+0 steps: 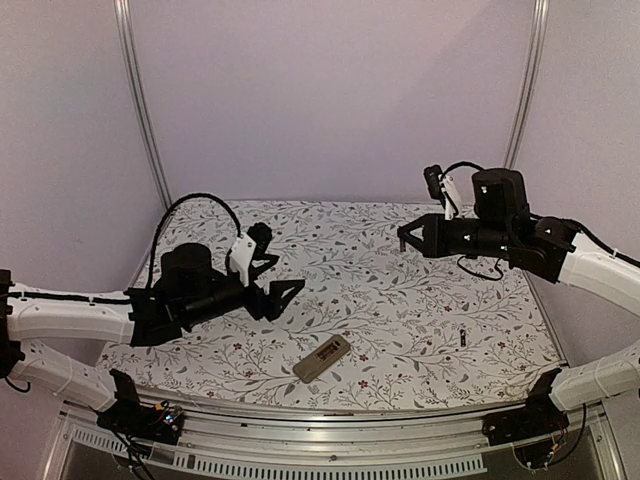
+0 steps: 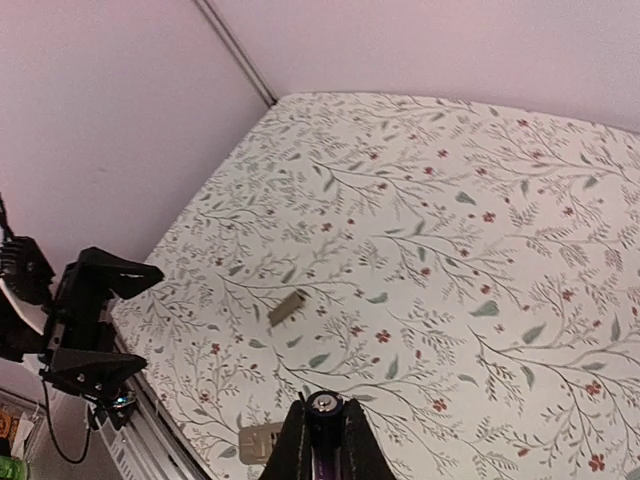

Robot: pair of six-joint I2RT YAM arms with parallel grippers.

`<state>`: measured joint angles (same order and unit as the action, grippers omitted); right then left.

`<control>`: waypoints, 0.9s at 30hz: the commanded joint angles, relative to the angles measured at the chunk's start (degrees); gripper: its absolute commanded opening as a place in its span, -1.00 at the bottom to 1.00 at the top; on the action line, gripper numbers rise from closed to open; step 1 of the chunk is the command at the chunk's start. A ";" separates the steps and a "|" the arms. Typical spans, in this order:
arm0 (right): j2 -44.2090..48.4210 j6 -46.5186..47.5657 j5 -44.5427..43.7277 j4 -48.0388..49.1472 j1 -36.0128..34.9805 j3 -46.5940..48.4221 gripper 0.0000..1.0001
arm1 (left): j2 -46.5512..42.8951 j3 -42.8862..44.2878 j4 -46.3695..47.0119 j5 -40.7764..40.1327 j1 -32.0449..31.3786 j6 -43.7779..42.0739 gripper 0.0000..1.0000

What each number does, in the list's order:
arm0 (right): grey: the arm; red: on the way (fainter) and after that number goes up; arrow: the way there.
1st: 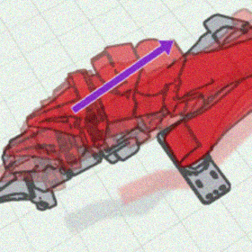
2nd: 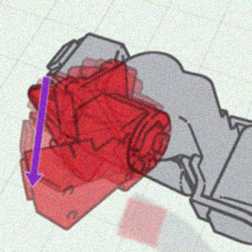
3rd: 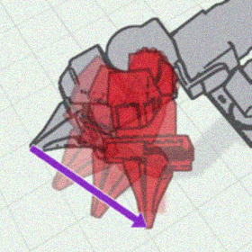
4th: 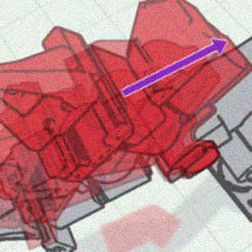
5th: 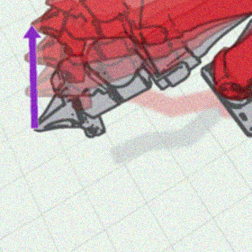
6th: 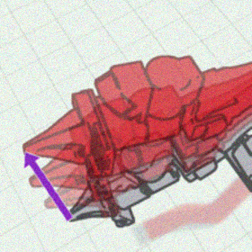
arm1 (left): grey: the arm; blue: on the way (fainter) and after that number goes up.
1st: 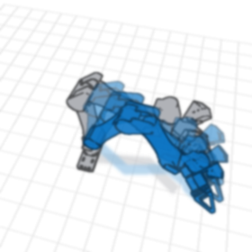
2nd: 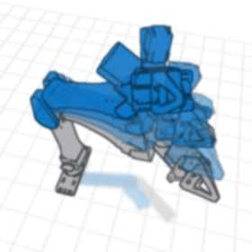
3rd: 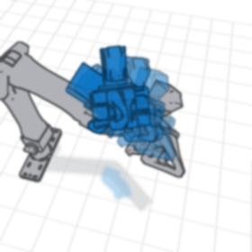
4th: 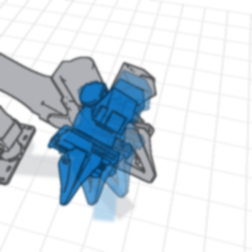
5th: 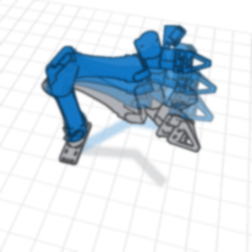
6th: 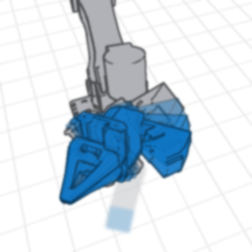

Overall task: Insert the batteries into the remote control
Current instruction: Pick up the battery at the center of the board, then adjust the remote control without batteries at the center of the board.

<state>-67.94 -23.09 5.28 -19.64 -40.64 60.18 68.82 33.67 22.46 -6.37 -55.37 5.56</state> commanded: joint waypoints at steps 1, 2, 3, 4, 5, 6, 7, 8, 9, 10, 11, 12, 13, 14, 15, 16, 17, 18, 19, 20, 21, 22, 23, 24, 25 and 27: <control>0.45 0.49 10.09 27.25 -7.41 -4.52 -1.00 | -1.18 -0.97 7.44 7.99 -2.50 -0.53 0.66; -0.02 1.11 9.82 29.88 -9.43 -4.13 -1.00 | -0.89 -0.46 8.05 9.18 -3.10 -0.54 0.67; -1.16 1.84 9.50 31.51 -11.50 -3.34 -1.00 | -0.49 0.14 8.32 9.90 -3.89 -0.51 0.71; -1.89 3.67 9.10 32.53 -13.41 -2.45 -1.00 | 0.04 0.96 8.47 10.10 -4.66 -0.43 0.74; -2.90 4.88 8.92 33.41 -15.04 -1.53 -1.00 | 0.65 1.69 8.71 9.89 -5.49 -0.38 0.80; -3.69 6.51 9.45 34.01 -16.35 -0.67 -1.00 | 1.31 2.40 8.97 9.78 -6.84 -0.74 0.83; -4.96 7.48 10.42 34.39 -17.11 0.08 -1.00 | 1.81 3.15 9.13 9.75 -7.93 -1.70 0.85; -5.91 8.47 11.81 34.70 -17.67 0.68 -1.00 | 2.30 3.77 9.33 9.45 -8.97 -2.64 0.85; -6.55 8.99 13.25 34.68 -18.05 1.25 -1.00 | 2.74 4.37 9.48 8.24 -9.82 -3.62 0.86; -7.50 9.28 14.60 34.66 -18.38 1.48 -1.00 | 2.87 4.84 9.67 7.19 -10.33 -4.17 0.85; -7.87 10.02 15.75 34.67 -18.74 1.56 -1.00 | 2.85 5.21 9.87 6.63 -10.65 -4.23 0.83; -8.19 10.83 16.85 34.85 -19.16 1.47 -1.00 | 2.63 5.44 9.99 6.56 -10.72 -4.06 0.80; -8.33 11.79 17.36 35.13 -19.78 1.11 -1.00 | 2.29 5.52 10.51 6.50 -10.79 -3.87 0.75; -8.25 13.60 17.24 35.37 -20.80 0.76 -1.00 | 1.88 5.38 10.95 6.54 -10.78 -3.69 0.70; -8.05 14.77 16.58 35.53 -21.47 0.38 -1.00 | 1.40 5.04 11.55 7.07 -10.80 -3.68 0.65; -7.88 16.29 16.23 35.62 -22.10 0.03 -1.00 | 1.00 4.74 11.96 7.87 -10.86 -3.76 0.62; -7.58 17.95 15.66 35.57 -22.52 -0.33 -1.00 | 0.65 4.33 12.09 8.47 -10.89 -4.07 0.62; -7.22 18.86 15.41 35.62 -22.81 -0.74 -1.00 | 0.62 3.95 11.82 8.78 -10.98 -4.63 0.62; -6.81 20.07 15.16 35.63 -23.07 -1.18 -1.00 | 0.68 3.57 10.95 8.66 -11.02 -5.40 0.64; -6.05 21.02 14.60 35.49 -23.34 -1.59 -1.00 | 0.77 3.21 9.36 7.68 -10.99 -6.73 0.67; -5.53 22.71 14.06 35.21 -23.60 -2.17 -1.00 | 0.79 2.90 7.46 6.70 -10.98 -6.97 0.70; -4.76 24.23 13.50 34.70 -23.73 -2.71 -1.00 | 0.56 2.44 5.65 4.03 -10.98 -6.82 0.75; -4.09 26.16 13.12 33.89 -23.77 -3.31 -1.00 | 0.23 1.65 3.92 2.65 -11.02 -6.59 0.79; -3.05 27.92 12.95 33.01 -23.78 -3.84 -1.00 | -0.20 0.64 2.66 1.58 -10.97 -6.49 0.82; -2.22 28.98 12.73 31.58 -23.78 -4.37 -0.99 | -0.66 -0.44 1.54 0.74 -11.02 -6.13 0.84; -1.04 31.16 12.12 29.52 -23.85 -5.15 -0.96 | -1.50 -2.19 -0.47 -1.04 -10.98 -4.43 0.87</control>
<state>-72.42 0.78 19.44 13.52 -64.12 57.01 69.04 35.18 28.77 -2.61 -65.73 0.05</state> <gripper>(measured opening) 0.063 0.927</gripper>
